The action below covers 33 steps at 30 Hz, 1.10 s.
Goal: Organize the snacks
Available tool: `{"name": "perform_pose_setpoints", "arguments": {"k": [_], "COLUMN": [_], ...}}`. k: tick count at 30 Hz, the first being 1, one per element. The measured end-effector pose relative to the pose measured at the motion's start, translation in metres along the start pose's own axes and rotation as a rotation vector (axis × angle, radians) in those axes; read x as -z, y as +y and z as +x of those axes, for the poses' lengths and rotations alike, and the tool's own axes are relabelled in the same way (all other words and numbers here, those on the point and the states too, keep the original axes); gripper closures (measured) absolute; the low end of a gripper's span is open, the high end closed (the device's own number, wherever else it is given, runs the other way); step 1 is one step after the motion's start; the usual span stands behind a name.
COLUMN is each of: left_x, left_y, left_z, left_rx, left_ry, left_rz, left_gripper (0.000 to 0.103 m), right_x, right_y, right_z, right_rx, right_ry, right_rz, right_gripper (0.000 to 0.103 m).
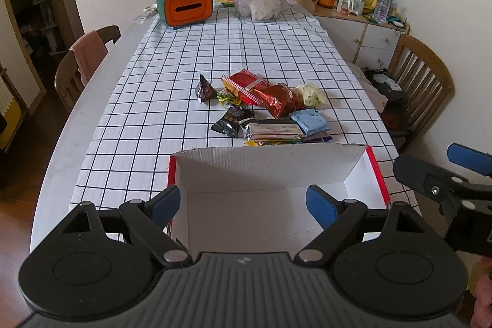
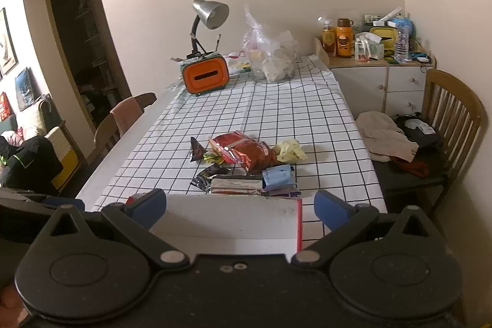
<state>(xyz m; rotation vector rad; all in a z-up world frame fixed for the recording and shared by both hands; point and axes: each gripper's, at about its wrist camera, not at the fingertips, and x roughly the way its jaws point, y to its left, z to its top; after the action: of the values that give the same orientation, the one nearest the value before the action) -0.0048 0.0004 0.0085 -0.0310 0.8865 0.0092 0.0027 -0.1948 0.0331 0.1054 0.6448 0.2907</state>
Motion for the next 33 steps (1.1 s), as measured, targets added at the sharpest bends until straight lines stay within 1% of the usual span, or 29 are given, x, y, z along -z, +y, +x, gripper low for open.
{"name": "perform_pose_setpoints", "arguments": {"k": [13, 19, 33], "left_x": [-0.001, -0.002, 0.001], "left_y": [-0.003, -0.004, -0.012], "left_z": [0.001, 0.000, -0.009], "left_rx": [-0.004, -0.007, -0.019], "left_ry": [-0.002, -0.004, -0.024], "left_rz": [0.005, 0.003, -0.003], "left_gripper": [0.014, 0.014, 0.014], "right_x": [0.001, -0.002, -0.004], "right_y": [-0.001, -0.004, -0.005], "right_z": [-0.002, -0.003, -0.009], "right_rx": [-0.008, 0.003, -0.021], "right_ry": [-0.014, -0.015, -0.040], "right_rz": [-0.008, -0.009, -0.030], "right_gripper": [0.001, 0.001, 0.001]}}
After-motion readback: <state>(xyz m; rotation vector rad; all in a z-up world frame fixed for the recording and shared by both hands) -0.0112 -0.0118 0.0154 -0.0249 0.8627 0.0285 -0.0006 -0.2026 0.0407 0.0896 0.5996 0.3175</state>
